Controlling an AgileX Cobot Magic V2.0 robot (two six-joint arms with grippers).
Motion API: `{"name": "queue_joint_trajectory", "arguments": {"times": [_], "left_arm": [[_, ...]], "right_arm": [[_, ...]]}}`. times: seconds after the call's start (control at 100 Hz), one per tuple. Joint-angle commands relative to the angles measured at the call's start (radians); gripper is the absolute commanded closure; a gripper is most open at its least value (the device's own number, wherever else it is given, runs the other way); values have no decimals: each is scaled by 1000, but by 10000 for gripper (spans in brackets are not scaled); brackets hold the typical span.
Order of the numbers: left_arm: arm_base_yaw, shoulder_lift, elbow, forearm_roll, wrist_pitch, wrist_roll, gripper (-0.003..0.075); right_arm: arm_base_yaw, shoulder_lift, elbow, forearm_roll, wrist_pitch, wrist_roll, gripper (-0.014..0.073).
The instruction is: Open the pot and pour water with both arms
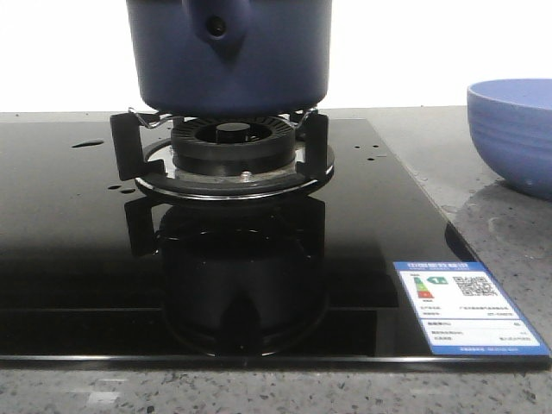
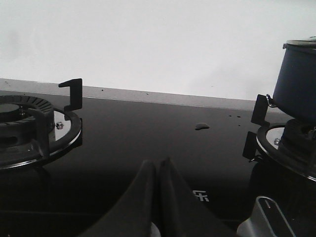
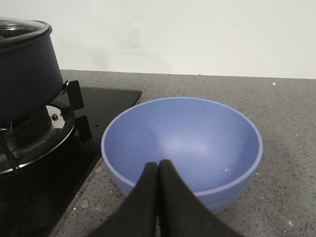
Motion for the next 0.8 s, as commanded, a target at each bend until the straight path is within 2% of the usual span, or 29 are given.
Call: {"name": "queue_joint_trajectory", "arguments": {"times": [0.0, 0.06, 0.16, 0.22, 0.3, 0.57, 0.79], "left_arm": [[-1, -29, 34, -5, -77, -14, 739], [-1, -29, 34, -5, -77, -14, 739], [-1, -29, 34, -5, -77, -14, 739], [-1, -29, 34, -5, -77, -14, 739], [-1, -29, 34, -5, -77, -14, 739], [-1, -29, 34, -5, -77, -14, 739], [-1, -27, 34, -5, -77, -14, 739]], "right_arm": [[-5, -4, -28, -52, -71, 11, 650], [-19, -23, -23, -154, -73, 160, 650], [-73, -68, 15, -551, -92, 545, 650], [-107, -103, 47, -683, -94, 685, 650], [-143, -162, 105, -703, -102, 694, 650], [-147, -419, 287, -736, -102, 694, 650], [-148, -413, 287, -736, -18, 696, 650]]}}
